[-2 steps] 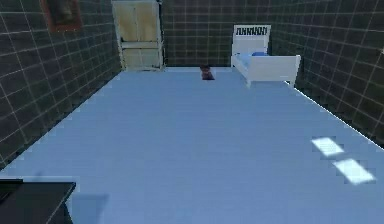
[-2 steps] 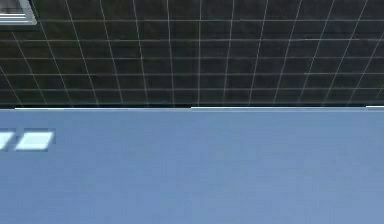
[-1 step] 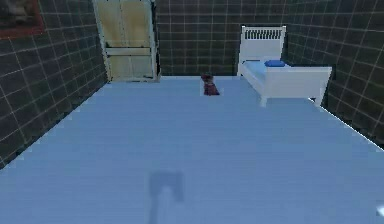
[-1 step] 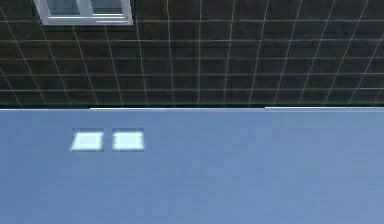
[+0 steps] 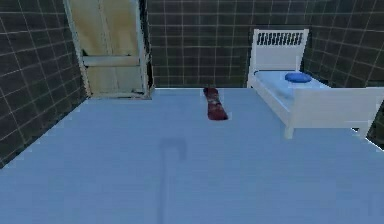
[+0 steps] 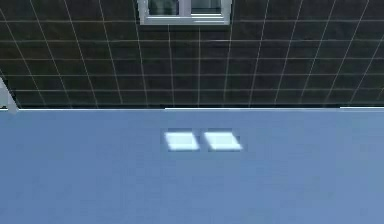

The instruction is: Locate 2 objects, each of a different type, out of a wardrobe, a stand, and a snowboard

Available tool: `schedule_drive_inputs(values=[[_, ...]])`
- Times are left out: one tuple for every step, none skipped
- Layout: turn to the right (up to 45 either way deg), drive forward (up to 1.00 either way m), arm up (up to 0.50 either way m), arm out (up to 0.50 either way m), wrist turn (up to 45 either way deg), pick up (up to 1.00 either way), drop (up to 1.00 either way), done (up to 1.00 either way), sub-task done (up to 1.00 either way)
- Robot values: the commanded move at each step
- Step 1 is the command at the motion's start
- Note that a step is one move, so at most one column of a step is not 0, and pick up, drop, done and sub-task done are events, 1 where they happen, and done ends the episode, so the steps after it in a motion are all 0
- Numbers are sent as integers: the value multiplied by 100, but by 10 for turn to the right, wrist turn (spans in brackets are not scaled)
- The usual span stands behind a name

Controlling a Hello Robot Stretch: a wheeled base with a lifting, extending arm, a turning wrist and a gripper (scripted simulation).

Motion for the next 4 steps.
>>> schedule_drive_inputs(values=[[0,100,0,0,0,0,0,0,0],[0,95,0,0,0,0,0,0,0],[150,0,0,0,0,0,0,0,0],[0,0,0,0,0,0,0,100,0]])
